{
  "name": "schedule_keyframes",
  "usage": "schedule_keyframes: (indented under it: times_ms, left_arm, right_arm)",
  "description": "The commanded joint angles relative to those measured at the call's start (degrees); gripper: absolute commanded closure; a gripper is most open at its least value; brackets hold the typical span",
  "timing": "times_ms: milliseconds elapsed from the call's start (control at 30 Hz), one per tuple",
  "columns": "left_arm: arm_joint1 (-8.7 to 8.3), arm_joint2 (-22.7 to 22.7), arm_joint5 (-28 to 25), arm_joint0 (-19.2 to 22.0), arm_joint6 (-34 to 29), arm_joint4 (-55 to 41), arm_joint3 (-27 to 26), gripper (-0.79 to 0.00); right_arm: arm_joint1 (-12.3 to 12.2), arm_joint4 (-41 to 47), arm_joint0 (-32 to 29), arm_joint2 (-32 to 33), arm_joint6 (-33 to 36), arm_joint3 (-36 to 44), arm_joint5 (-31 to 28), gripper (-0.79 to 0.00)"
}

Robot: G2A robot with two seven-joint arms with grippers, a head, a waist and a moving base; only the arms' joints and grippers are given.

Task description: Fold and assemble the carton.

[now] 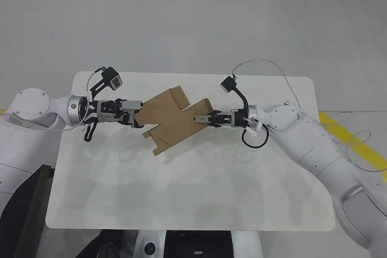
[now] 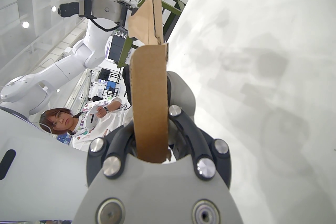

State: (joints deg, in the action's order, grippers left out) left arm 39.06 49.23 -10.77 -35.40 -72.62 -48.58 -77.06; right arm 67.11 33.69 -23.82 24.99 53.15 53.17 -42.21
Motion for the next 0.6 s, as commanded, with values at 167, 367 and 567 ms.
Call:
schedule_keyframes:
  times_ms: [167, 367, 567]
  left_arm:
    - [0.74, 0.4, 1.6, -0.1, 1.1, 1.5, 2.0, -0.785]
    - [1.37, 0.8, 2.6, -0.8, 0.4, 0.8, 2.3, -0.785]
    - [1.97, 1.1, 3.2, -1.4, 0.7, 1.6, 2.8, -0.573]
  right_arm:
    - [0.7, -0.7, -0.8, 1.5, 1.1, -0.2, 0.2, 0.000]
    - [1.2, -1.4, -1.2, 2.9, 1.9, -0.2, 0.3, 0.000]
    - [1.7, -2.2, -1.8, 4.2, 2.5, -0.4, 0.3, 0.000]
